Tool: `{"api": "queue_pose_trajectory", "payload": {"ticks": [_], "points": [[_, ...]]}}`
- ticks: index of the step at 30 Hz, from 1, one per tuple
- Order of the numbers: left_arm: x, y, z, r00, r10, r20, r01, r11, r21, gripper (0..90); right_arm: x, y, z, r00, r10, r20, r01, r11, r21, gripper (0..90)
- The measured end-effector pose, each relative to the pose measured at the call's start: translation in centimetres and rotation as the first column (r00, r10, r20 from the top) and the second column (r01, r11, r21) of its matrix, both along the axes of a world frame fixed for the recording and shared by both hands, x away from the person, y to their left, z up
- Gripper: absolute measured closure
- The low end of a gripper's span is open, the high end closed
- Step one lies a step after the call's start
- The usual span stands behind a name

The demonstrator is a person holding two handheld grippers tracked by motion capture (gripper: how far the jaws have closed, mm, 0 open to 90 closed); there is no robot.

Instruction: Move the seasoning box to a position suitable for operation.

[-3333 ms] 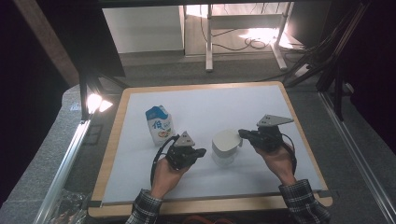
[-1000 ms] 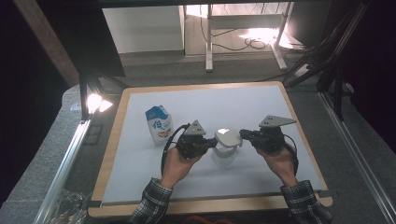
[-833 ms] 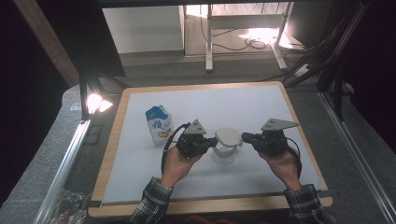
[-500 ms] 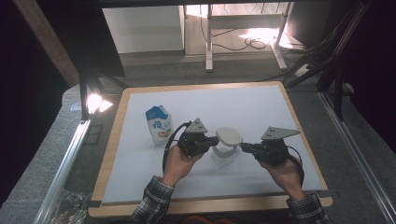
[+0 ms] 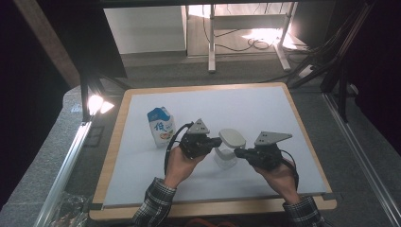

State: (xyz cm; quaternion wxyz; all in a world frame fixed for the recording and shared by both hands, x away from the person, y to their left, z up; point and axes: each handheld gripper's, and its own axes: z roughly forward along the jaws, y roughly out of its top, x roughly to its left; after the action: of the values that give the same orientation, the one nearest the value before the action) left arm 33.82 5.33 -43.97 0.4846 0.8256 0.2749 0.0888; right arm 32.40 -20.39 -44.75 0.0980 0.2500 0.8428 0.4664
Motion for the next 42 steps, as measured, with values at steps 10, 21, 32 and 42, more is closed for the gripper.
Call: {"api": "queue_pose_trajectory", "payload": {"ticks": [10, 21, 32, 42], "points": [[-0.1, 0.1, -0.2, 1.0000, 0.000, -0.003, 0.000, 1.0000, 0.007, 87.1, 0.1, 0.1, 0.2, 0.9997, -0.009, 0.021, 0.009, 1.000, 0.003, 85.8], [-0.2, 0.8, -0.5, 0.9999, 0.008, -0.012, -0.008, 0.9999, 0.007, 84.8, 0.5, -0.8, 1.0, 0.9978, -0.046, 0.047, 0.045, 0.999, 0.024, 85.4], [-0.3, 1.3, -0.8, 0.9997, 0.015, -0.021, -0.015, 0.9999, 0.007, 83.1, 1.0, -1.8, 1.3, 0.9941, -0.089, 0.062, 0.087, 0.996, 0.031, 84.5], [-0.5, 1.6, -0.9, 0.9995, 0.023, -0.020, -0.023, 0.9997, 0.008, 80.1, 0.8, -1.9, 1.2, 0.9933, -0.090, 0.072, 0.088, 0.996, 0.034, 81.9]]}}
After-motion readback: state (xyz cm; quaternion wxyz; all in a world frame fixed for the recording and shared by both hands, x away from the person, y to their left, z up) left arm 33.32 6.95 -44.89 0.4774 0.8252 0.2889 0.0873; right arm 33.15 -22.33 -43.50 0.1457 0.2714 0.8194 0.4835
